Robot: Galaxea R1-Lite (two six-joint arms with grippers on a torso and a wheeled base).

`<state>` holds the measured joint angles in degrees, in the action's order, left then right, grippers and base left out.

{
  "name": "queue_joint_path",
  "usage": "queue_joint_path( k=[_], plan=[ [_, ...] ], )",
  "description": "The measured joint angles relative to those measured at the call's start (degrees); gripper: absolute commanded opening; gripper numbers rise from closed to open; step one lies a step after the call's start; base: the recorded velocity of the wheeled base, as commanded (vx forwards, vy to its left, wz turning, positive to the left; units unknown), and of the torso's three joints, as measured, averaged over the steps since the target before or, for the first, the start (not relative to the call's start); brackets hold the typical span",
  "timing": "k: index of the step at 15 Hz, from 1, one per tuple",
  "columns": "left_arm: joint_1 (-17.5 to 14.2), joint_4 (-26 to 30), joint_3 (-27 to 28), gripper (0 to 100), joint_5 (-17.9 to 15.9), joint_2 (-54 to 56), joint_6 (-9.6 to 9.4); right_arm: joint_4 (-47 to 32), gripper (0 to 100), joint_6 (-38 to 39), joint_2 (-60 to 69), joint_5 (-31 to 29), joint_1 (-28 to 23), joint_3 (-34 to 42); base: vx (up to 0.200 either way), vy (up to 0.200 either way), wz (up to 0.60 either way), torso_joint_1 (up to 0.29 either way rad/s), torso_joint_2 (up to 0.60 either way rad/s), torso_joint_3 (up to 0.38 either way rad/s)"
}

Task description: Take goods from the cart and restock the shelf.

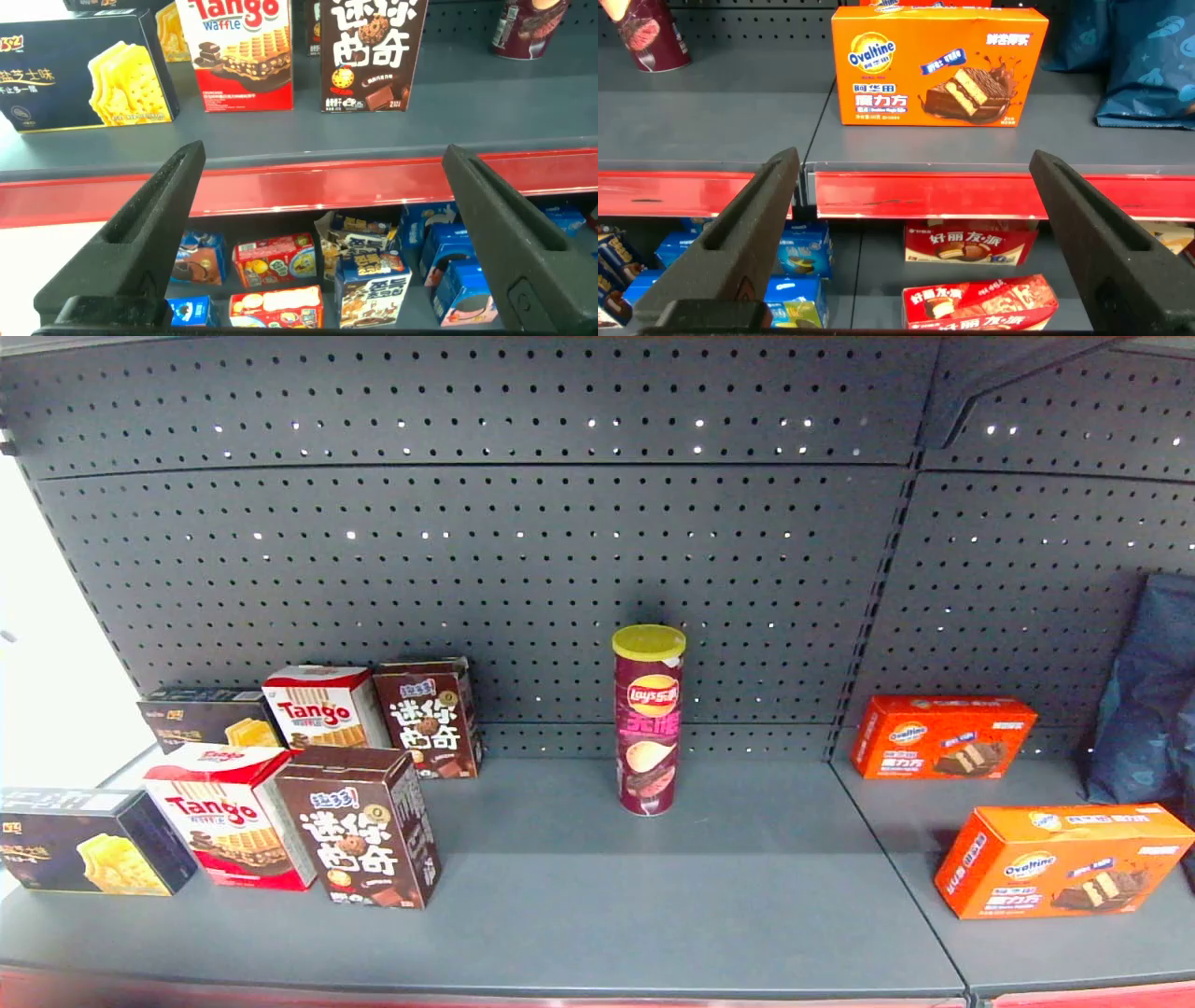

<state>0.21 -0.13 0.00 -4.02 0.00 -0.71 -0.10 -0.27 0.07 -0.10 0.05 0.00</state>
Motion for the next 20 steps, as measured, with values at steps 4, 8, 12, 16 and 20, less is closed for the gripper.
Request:
queue_joint_path(
  k=[4, 8, 12, 16, 20],
  plan=[
    [0.00, -0.02, 0.00, 100, -0.02, 0.00, 0.00, 0.00, 100, -0.05, 0.00, 0.00, 0.00, 0.00, 0.000, 0.000, 0.00, 0.000, 0.00, 0.000],
    [0.04, -0.02, 0.00, 100, -0.02, 0.00, 0.00, 0.00, 100, 0.00, 0.00, 0.00, 0.02, 0.00, 0.000, 0.000, 0.00, 0.000, 0.00, 0.000],
    [0.06, -0.02, 0.00, 100, -0.02, 0.00, 0.00, 0.00, 100, 0.13, 0.00, 0.00, 0.00, 0.00, 0.000, 0.000, 0.30, 0.002, 0.00, 0.002],
    [0.09, 0.06, 0.00, 100, -0.11, 0.00, -0.13, 0.00, 100, 0.11, 0.00, 0.00, -0.05, 0.00, 0.000, 0.000, 0.60, 0.008, 0.00, 0.001],
    [0.04, 0.02, 0.00, 100, 0.20, 0.00, 0.13, -0.01, 100, 0.13, 0.00, 0.00, 0.00, 0.00, 0.000, 0.000, 0.60, 0.000, 0.00, 0.002]
  ],
)
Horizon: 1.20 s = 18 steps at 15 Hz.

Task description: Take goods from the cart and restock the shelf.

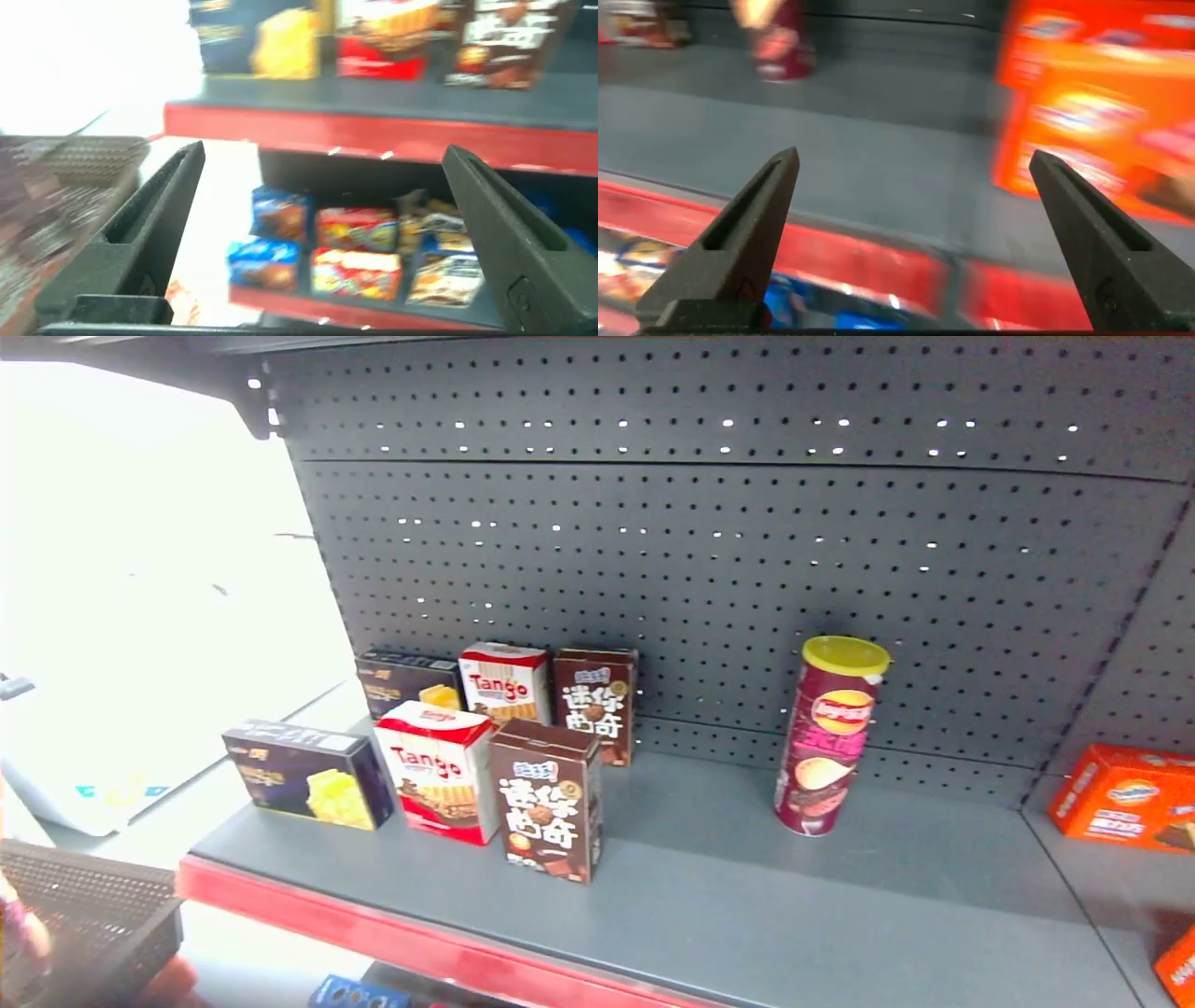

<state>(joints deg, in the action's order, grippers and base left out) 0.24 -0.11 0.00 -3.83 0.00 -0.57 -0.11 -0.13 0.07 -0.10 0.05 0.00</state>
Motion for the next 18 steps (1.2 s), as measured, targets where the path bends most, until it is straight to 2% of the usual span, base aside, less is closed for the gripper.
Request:
queue_joint_path(
  k=[11, 18],
  plan=[
    [0.02, 0.01, 0.00, 100, -0.05, 0.00, -0.11, 0.01, 100, 0.00, 0.00, 0.00, -0.05, 0.00, 0.000, 0.000, 0.60, 0.002, 0.00, 0.003],
    [0.00, 0.04, 0.00, 100, -0.05, 0.00, -0.11, 0.11, 100, -0.02, 0.00, -0.04, 0.00, 0.00, 0.000, 0.000, 0.00, 0.000, 0.00, 0.000]
  ],
)
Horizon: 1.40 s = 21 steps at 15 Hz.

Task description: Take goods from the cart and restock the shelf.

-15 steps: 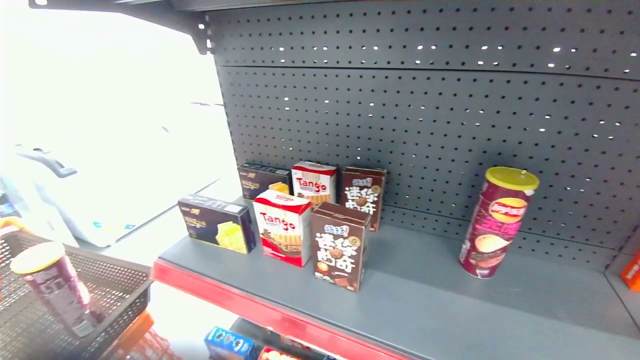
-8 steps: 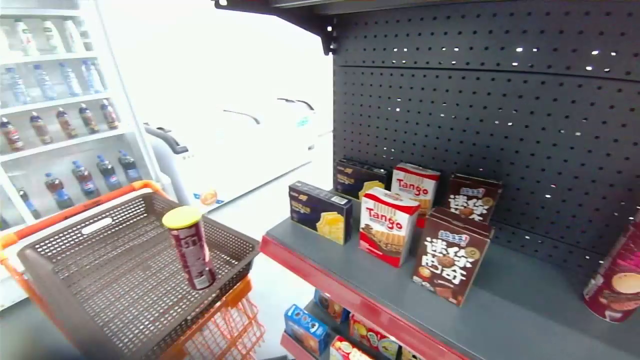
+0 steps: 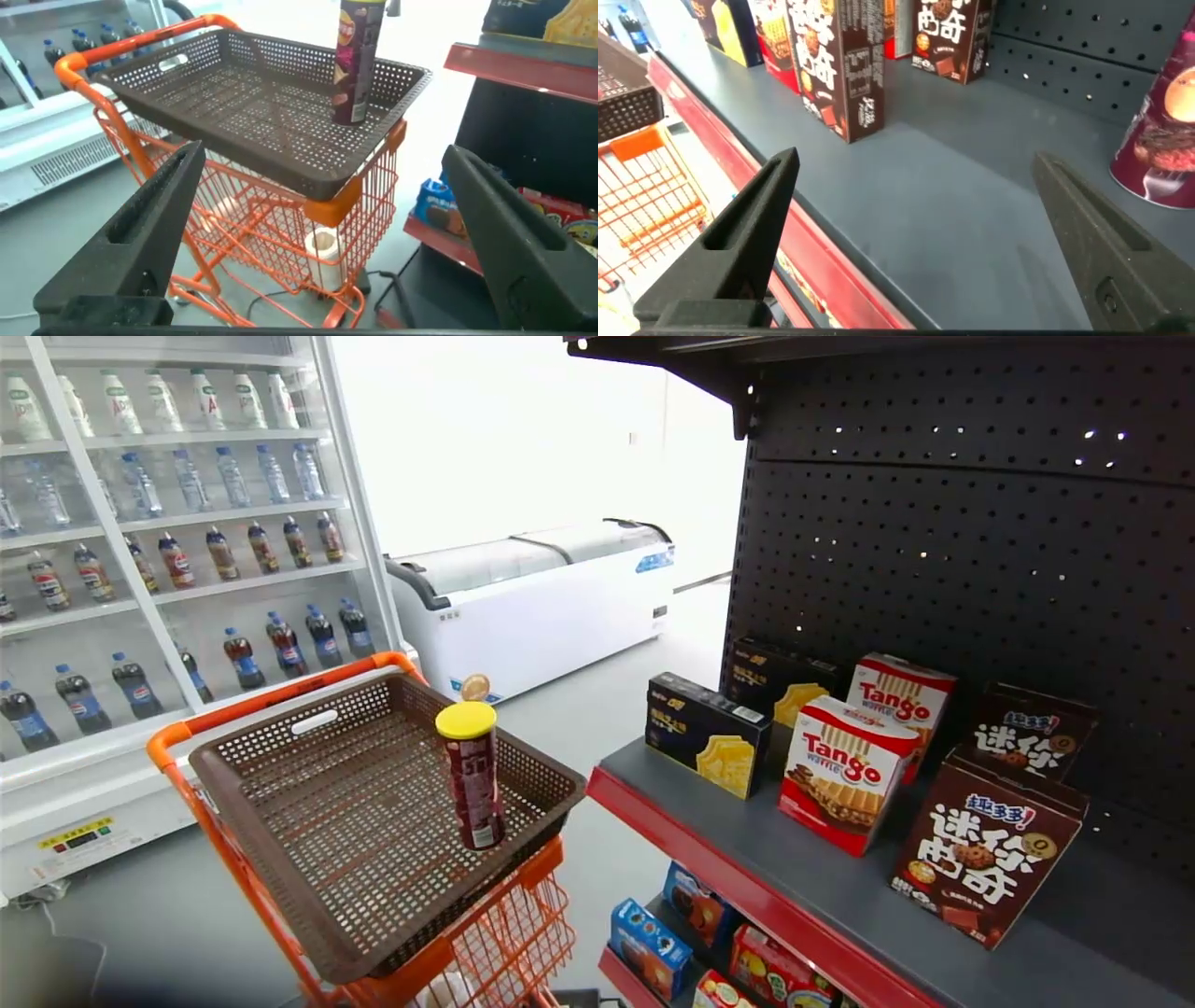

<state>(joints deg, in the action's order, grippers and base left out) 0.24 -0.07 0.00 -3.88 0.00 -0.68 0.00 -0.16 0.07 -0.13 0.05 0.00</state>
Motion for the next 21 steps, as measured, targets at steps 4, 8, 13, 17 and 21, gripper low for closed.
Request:
queue_joint_path(
  k=[4, 8, 13, 17, 21],
  plan=[
    [0.02, 0.18, 1.40, 100, -0.68, 0.00, -0.87, 0.00, 100, 0.00, 0.00, 0.00, 0.00, 0.00, 0.000, 0.000, 0.00, 0.000, 0.00, 0.000],
    [0.63, 3.05, 10.63, 100, -1.97, -6.80, -4.27, -0.02, 100, 0.00, 0.00, 0.02, -0.05, 0.00, 0.000, 0.000, 0.00, 0.000, 0.00, 0.000],
    [1.44, 3.57, 24.06, 100, -1.82, -30.04, -9.33, -0.02, 100, 0.02, 0.00, 0.02, -0.05, 0.00, 0.000, 0.000, 0.00, 0.000, 0.00, 0.000],
    [4.16, -4.02, 28.68, 100, -1.02, -49.08, -10.47, 0.00, 100, 0.00, 0.00, 0.04, -0.05, 0.00, 0.000, 0.000, 0.00, 0.000, 0.00, 0.000],
    [7.08, -14.73, 30.61, 100, -0.99, -66.43, -10.73, 0.00, 100, 0.00, 0.00, 0.02, 0.00, 0.00, 0.000, 0.000, 0.00, 0.000, 0.00, 0.000]
  ],
)
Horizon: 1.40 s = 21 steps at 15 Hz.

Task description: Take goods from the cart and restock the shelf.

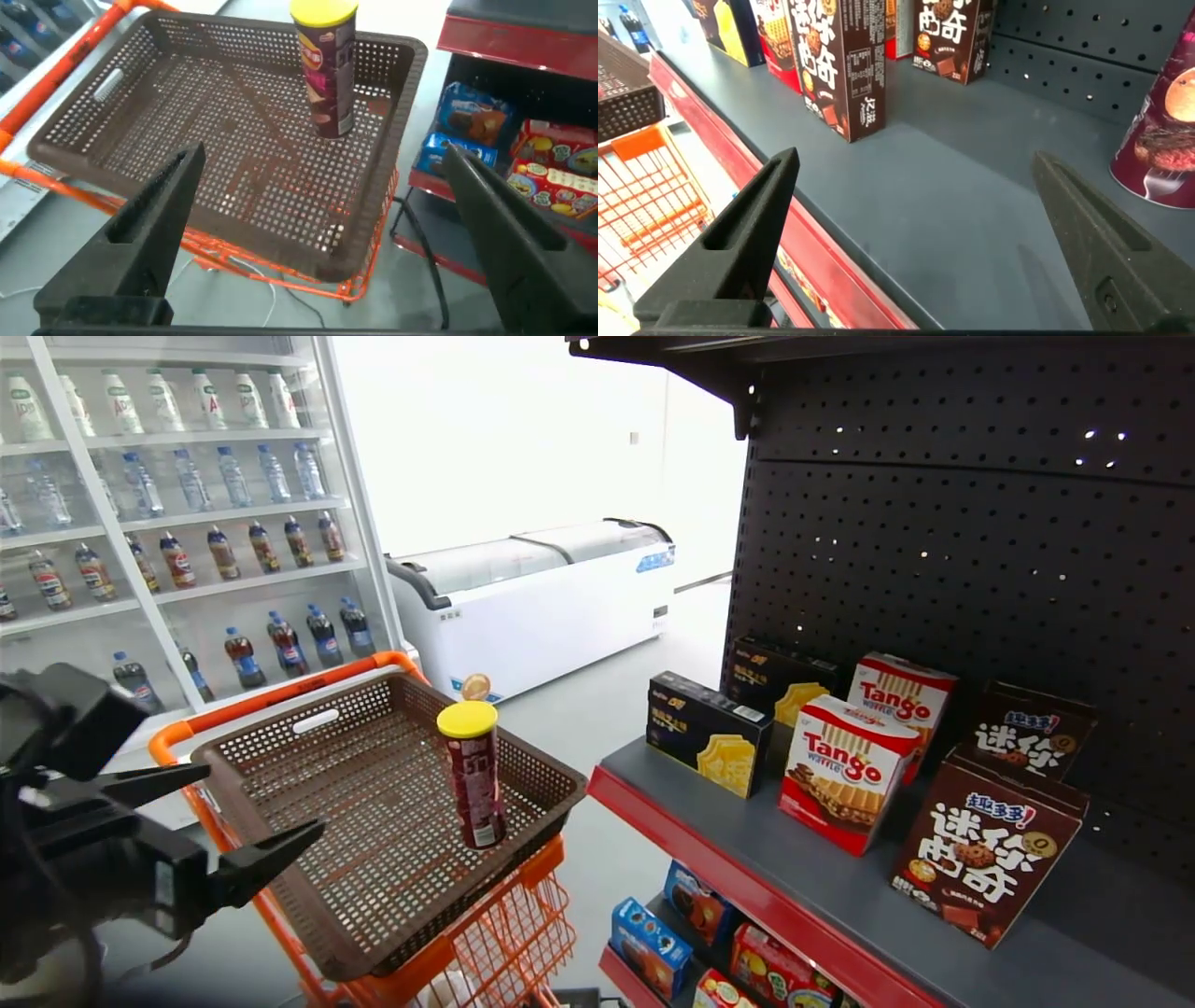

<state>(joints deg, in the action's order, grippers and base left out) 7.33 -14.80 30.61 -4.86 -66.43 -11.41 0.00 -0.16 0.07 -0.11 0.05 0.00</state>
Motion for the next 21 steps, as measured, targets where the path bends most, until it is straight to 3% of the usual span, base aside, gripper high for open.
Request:
queue_joint_path(
  k=[3, 8, 11, 13, 17, 21],
  plan=[
    [0.99, -7.50, 2.96, 100, 0.60, -12.84, 0.04, 0.00, 100, 0.00, 0.00, -0.02, -0.05, 0.00, 0.000, 0.000, 0.00, 0.000, 0.00, 0.000],
    [2.38, -16.75, 7.28, 100, 7.70, -30.76, 0.94, 0.00, 100, 0.00, 0.00, 0.00, -0.05, 0.00, 0.000, 0.000, 0.00, 0.000, 0.00, 0.000],
    [5.23, -20.75, 11.56, 100, 11.57, -39.44, 4.63, 0.00, 100, 0.02, 0.00, -0.02, -0.05, 0.00, 0.000, 0.000, 0.00, 0.000, 0.00, 0.000],
    [6.42, -21.91, 14.75, 100, 12.96, -43.74, 5.91, -0.02, 100, 0.00, 0.00, 0.00, 0.00, 0.00, 0.000, 0.000, 0.00, 0.000, 0.00, 0.000],
    [7.00, -27.45, 16.98, 100, 13.90, -50.44, 6.06, -0.02, 100, 0.00, 0.00, 0.00, -0.05, 0.00, 0.000, 0.000, 0.00, 0.000, 0.00, 0.000],
    [7.66, -35.47, 16.98, 100, 16.93, -55.95, 6.13, -0.02, 100, 0.02, 0.00, 0.01, 0.00, 0.00, 0.000, 0.000, 0.00, 0.000, 0.00, 0.000]
  ],
)
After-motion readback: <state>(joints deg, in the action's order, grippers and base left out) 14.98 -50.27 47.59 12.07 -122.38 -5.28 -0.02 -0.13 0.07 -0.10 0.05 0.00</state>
